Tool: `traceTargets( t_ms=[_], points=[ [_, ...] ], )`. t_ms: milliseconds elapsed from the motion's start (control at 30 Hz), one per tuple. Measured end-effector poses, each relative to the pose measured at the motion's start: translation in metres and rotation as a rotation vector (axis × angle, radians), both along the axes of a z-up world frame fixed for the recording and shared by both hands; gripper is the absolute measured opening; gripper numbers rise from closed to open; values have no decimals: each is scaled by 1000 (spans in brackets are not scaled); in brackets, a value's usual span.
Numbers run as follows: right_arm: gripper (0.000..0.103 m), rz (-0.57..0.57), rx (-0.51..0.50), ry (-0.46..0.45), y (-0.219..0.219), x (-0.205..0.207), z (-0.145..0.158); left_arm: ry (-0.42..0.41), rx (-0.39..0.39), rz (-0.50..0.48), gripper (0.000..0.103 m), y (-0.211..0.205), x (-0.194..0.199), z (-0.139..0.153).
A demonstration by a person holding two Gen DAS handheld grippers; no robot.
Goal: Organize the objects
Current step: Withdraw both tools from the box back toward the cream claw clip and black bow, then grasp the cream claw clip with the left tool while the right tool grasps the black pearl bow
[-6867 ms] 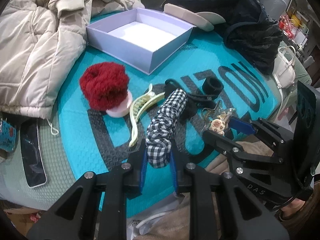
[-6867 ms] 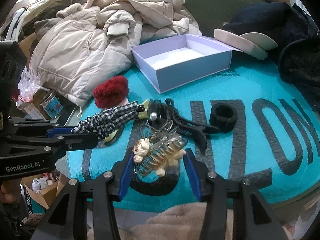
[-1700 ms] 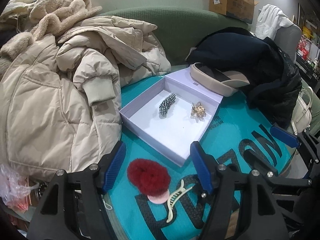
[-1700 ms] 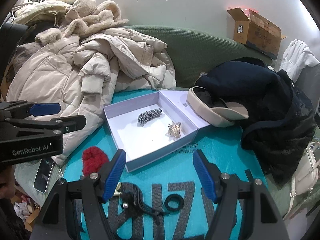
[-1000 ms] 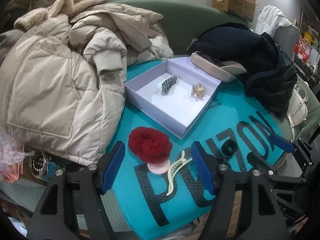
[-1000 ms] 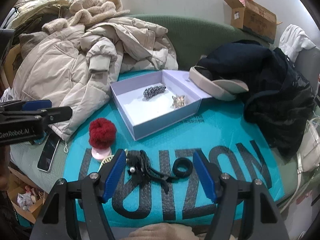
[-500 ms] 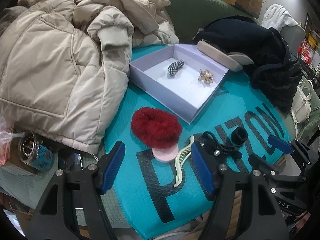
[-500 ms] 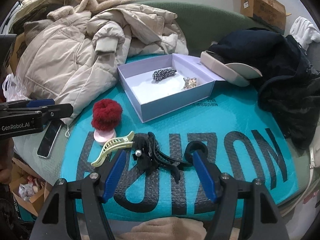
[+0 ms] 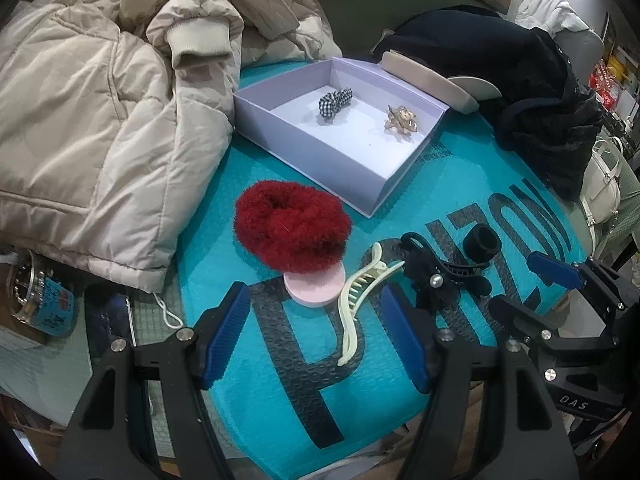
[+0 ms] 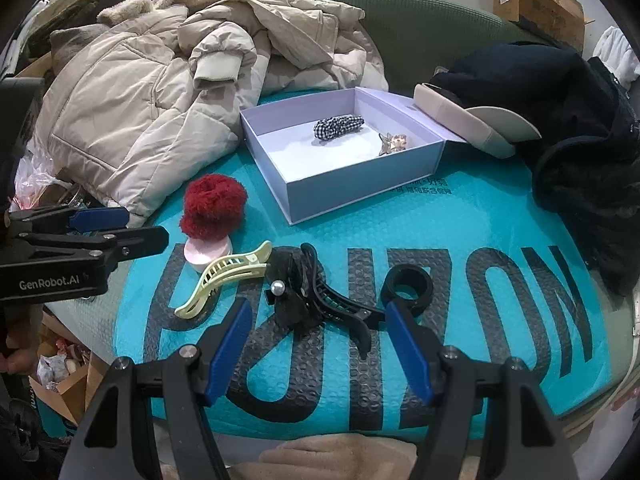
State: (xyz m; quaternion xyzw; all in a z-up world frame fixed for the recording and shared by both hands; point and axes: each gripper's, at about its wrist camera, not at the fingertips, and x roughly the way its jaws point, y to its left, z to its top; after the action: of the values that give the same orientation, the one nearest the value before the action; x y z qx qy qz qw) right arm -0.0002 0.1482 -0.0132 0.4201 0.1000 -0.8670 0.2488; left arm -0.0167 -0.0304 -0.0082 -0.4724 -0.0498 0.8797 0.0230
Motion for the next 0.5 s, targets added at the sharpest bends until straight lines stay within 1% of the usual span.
traceTargets(
  t_ms=[167,267,367,500],
  points=[
    [70,21,-10,-24,-2,0,-11,-19,3,-13,67,6,-2,-13],
    [68,44,-18,-44,-5,-2,-19,-24,3,-24,67,11,-3,-21],
    [66,64,-2,-41,-9,-3,-25,-27,-2,-34,66,17,-4,-29],
    [58,69,-11,-74,-12,-7,-35,-46,3,-50,60,22,-4,-40]
  ],
)
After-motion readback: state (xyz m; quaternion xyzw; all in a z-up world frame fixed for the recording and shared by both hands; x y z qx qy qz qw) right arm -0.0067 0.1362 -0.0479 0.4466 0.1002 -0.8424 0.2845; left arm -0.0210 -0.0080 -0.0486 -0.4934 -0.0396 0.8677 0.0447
